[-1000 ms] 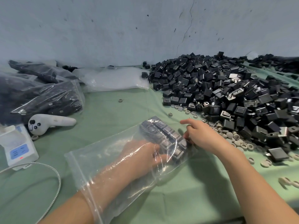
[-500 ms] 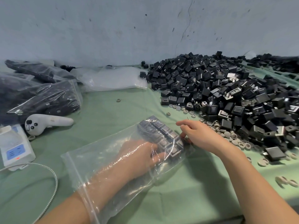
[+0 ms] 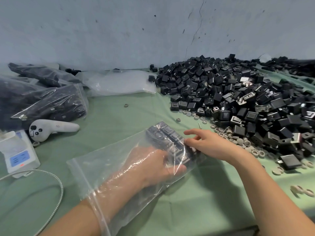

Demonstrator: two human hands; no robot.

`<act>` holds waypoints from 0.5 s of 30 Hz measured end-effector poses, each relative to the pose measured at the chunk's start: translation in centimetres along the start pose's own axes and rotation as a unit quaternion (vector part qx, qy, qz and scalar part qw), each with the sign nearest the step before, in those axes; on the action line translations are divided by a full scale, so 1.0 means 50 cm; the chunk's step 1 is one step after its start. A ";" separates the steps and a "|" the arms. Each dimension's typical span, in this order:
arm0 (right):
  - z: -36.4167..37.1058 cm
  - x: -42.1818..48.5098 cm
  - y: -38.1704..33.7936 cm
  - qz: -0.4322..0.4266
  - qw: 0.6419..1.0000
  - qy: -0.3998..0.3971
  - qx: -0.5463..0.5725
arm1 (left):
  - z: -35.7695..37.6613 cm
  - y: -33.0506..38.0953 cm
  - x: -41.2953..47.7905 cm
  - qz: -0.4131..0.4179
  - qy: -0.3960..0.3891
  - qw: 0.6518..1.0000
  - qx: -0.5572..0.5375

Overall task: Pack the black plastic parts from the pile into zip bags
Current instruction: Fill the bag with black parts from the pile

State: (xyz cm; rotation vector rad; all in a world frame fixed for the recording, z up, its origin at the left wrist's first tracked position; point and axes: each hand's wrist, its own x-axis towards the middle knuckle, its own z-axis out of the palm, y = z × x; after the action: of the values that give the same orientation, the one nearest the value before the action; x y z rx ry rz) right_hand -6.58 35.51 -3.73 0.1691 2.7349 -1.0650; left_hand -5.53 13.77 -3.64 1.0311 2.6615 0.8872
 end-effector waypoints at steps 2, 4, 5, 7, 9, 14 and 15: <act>-0.008 -0.002 0.002 0.003 1.000 -0.021 0.008 | 0.004 -0.005 -0.001 0.005 -0.003 0.999 -0.041; -0.020 -0.007 0.004 0.008 0.998 -0.058 0.022 | 0.005 -0.010 0.000 -0.002 -0.001 0.999 -0.051; -0.026 -0.011 0.005 0.010 0.996 -0.078 0.030 | 0.003 -0.010 -0.001 0.000 0.001 0.999 -0.043; -0.036 -0.019 0.006 0.011 0.993 -0.109 0.038 | 0.000 -0.010 -0.004 0.014 -0.003 1.000 -0.020; -0.041 -0.027 0.003 0.013 0.990 -0.132 0.037 | -0.001 -0.016 -0.004 0.006 -0.001 1.000 -0.026; -0.040 -0.034 -0.006 0.018 0.986 -0.165 -0.008 | -0.007 -0.027 -0.002 0.003 0.013 0.996 0.084; -0.038 -0.035 -0.008 0.017 0.986 -0.166 -0.019 | -0.010 -0.017 -0.004 -0.005 0.019 0.996 0.083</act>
State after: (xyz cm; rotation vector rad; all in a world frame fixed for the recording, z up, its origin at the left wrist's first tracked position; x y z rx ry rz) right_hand -5.25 36.47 -1.71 0.0277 2.4409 -0.9367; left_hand -6.02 12.91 -3.76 1.0433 2.8103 0.6992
